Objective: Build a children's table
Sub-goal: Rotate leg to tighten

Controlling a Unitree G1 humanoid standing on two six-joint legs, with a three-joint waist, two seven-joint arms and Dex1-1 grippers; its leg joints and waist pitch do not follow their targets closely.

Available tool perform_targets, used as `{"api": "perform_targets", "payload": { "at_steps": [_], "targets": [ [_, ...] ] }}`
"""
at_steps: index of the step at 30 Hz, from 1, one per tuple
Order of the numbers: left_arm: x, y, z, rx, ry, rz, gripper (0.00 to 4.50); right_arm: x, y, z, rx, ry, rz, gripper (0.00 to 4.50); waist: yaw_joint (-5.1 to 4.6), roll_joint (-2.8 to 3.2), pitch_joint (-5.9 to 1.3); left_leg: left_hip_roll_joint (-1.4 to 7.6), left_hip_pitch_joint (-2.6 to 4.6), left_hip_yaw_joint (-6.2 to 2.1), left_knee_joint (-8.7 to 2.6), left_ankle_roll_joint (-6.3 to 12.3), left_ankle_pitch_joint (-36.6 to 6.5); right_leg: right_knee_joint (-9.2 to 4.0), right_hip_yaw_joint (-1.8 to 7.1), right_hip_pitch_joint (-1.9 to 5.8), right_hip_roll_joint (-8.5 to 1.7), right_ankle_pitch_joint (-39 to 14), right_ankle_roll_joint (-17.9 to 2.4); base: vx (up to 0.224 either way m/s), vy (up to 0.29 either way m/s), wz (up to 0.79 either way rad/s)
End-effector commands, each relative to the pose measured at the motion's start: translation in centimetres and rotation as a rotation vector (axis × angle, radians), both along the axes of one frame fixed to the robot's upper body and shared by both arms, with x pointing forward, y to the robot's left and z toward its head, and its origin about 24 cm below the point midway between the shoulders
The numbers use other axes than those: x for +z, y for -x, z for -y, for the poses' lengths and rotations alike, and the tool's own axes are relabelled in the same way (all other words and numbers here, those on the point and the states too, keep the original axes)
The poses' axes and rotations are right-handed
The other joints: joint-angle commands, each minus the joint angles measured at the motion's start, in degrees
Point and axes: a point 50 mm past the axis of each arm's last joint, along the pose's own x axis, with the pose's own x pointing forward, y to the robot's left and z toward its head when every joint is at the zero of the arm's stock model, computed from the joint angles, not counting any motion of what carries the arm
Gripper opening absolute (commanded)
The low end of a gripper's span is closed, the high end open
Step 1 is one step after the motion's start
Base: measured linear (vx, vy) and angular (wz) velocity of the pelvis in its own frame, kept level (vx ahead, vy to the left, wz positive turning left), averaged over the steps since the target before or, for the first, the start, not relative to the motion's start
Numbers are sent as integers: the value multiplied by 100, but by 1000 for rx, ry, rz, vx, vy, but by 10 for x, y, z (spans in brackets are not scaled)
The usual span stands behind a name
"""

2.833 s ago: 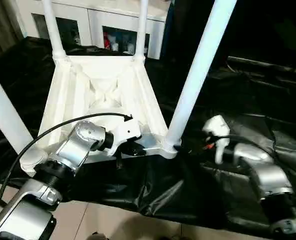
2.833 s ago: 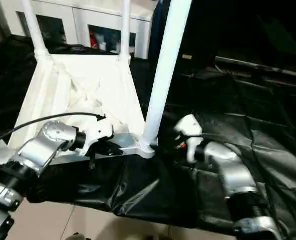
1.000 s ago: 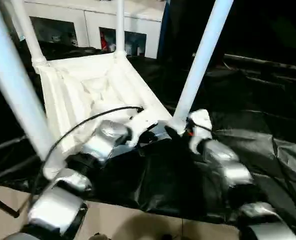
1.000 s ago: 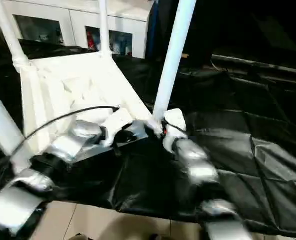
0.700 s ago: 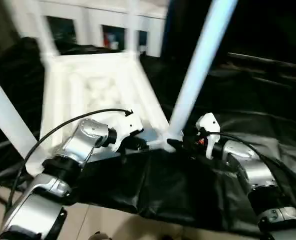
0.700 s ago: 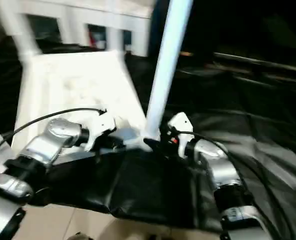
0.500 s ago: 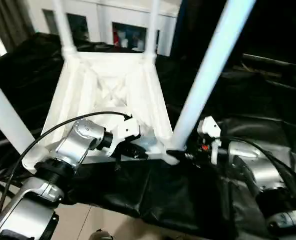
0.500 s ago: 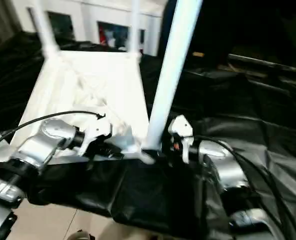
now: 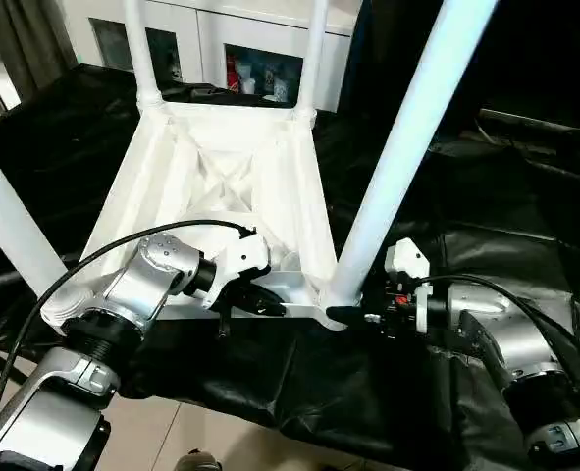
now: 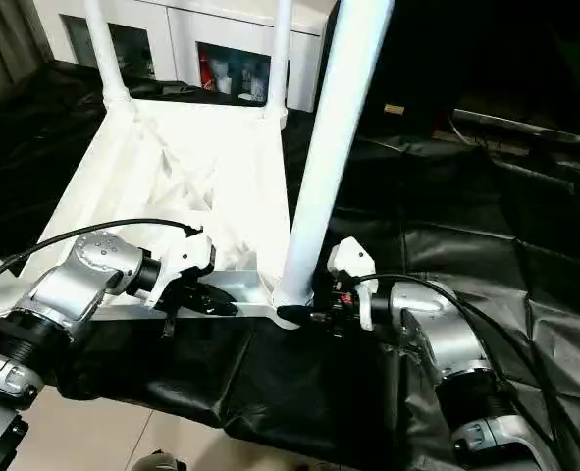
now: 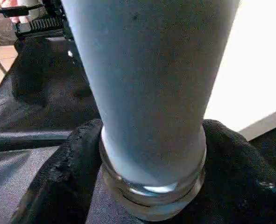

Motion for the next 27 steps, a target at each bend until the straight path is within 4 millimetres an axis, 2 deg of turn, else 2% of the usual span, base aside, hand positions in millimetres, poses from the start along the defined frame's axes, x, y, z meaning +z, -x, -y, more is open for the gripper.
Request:
{"api": "perform_targets", "payload": {
  "at_steps": [1, 3, 5, 6, 7, 8, 9, 10, 12, 14, 16, 17, 18, 20, 21, 23, 25, 27],
  "targets": [
    [-1, 4, 7, -42, 17, -24, 0, 2, 2, 1, 1, -16, -4, 297, -8, 6, -384, -49, 20, 86, -338, 158, -1160, -318, 245, 333, -211, -921, -1166, 0, 0, 0],
    [-3, 1, 8, -3, 13, -2, 0, -4, 5, -1, -33, -14, -19, 291, 1, 5, -380, -49, 28, 90, -337, 164, -1158, -322, 247, 330, -212, -901, -1176, 0, 0, 0],
    [-5, -7, 10, 74, -1, 51, 0, -14, 3, -3, -99, 28, -19, 281, -6, 8, -359, -59, 15, 93, -343, 118, -1243, -353, 243, 316, -214, -1101, -1115, 0, 0, 0],
    [-7, -11, 12, 119, -7, 76, 0, -19, 1, -4, -150, 53, -18, 281, -16, -1, -340, -63, 26, 94, -356, 89, -1389, -387, 240, 308, -215, -1340, -1058, 0, 0, 0],
    [-9, -15, 14, 171, -17, 101, 0, -25, -2, -5, -220, 72, -23, 279, -19, 8, -308, -76, 94, 93, -358, -9, -1790, -493, 233, 252, -235, -2189, -837, 0, 0, 0],
    [-11, -19, 17, 226, -29, 126, 0, -31, -5, -8, -302, 83, -26, 276, -33, 14, -311, -77, 95, 80, -357, -50, -1858, -498, 234, 241, -245, -2357, -791, -52, -3, 3],
    [-12, -21, 19, 250, -34, 137, 0, -33, -8, -9, -347, 86, -27, 276, -53, 4, -308, -87, 88, 58, -371, -120, -1932, -536, 209, 254, -242, -2668, -659, -52, -3, 3],
    [-13, -25, 24, 307, -40, 156, 0, -37, -13, -14, -460, 77, -37, 275, -92, 20, -308, -89, 100, 40, -375, -152, -2047, -568, 198, 228, -252, -2912, -565, -63, 0, -1],
    [-14, -27, 27, 338, -37, 160, 0, -38, -17, -17, -524, 61, -50, 275, -122, 3, -309, -97, 88, 25, -372, -147, -2104, -599, 176, 239, -250, -3067, -478, -62, 5, -3],
    [-17, -30, 43, 402, -24, 167, 0, -42, -26, -29, -720, 21, -99, 275, -154, 39, -307, -102, 104, -6, -375, -127, -2274, -653, 130, 223, -253, -3252, -383, -26, 6, -2],
    [-18, -30, 60, 410, -7, 166, 0, -42, -33, -43, -819, 2, -117, 275, -218, 46, -304, -103, 95, -20, -385, -159, -2370, -676, 110, 204, -250, -3315, -374, 0, 0, 0],
    [-19, -29, 69, 399, 2, 164, 0, -40, -35, -52, -817, -8, -111, 275, -278, 44, -299, -119, 109, -38, -377, -172, -2518, -706, 60, 198, -233, -3412, -311, 0, 0, 0],
    [-19, -26, 80, 358, 12, 158, 0, -34, -37, -67, -778, -23, -65, 275, -284, 59, -300, -117, 129, -45, -377, -159, -2584, -730, 39, 205, -238, -3430, -284, 0, 0, 0],
    [-19, -24, 85, 335, 14, 152, 0, -29, -37, -76, -722, -42, -32, 275, -306, 71, -307, -113, 92, -55, -403, -50, -2609, -771, 14, 256, -249, -3281, -254, 0, 0, 0],
    [-19, -23, 87, 330, 14, 150, 0, -28, -36, -80, -695, -50, -24, 310, -303, 55, -304, -119, 118, -41, -395, -5, -2630, -782, 23, 225, -245, -3264, -277, 0, 0, 0],
    [-20, -22, 86, 311, 7, 136, 0, -24, -35, -84, -635, -70, -3, 345, -291, 54, -304, -122, 100, -33, -404, 42, -2555, -762, 50, 230, -245, -3164, -338, 0, 0, 0],
    [-21, -23, 79, 306, -9, 136, 0, -21, -36, -79, -614, -66, 26, 355, -280, 39, -315, -107, 84, -24, -418, 69, -2459, -718, 87, 236, -245, -2934, -445, 0, 0, 0],
    [-22, -23, 76, 307, -15, 136, 0, -20, -37, -76, -605, -59, 40, 367, -267, 52, -319, -100, 75, -12, -420, 82, -2375, -683, 112, 243, -242, -2727, -542, 0, 0, 0]
  ]
}}
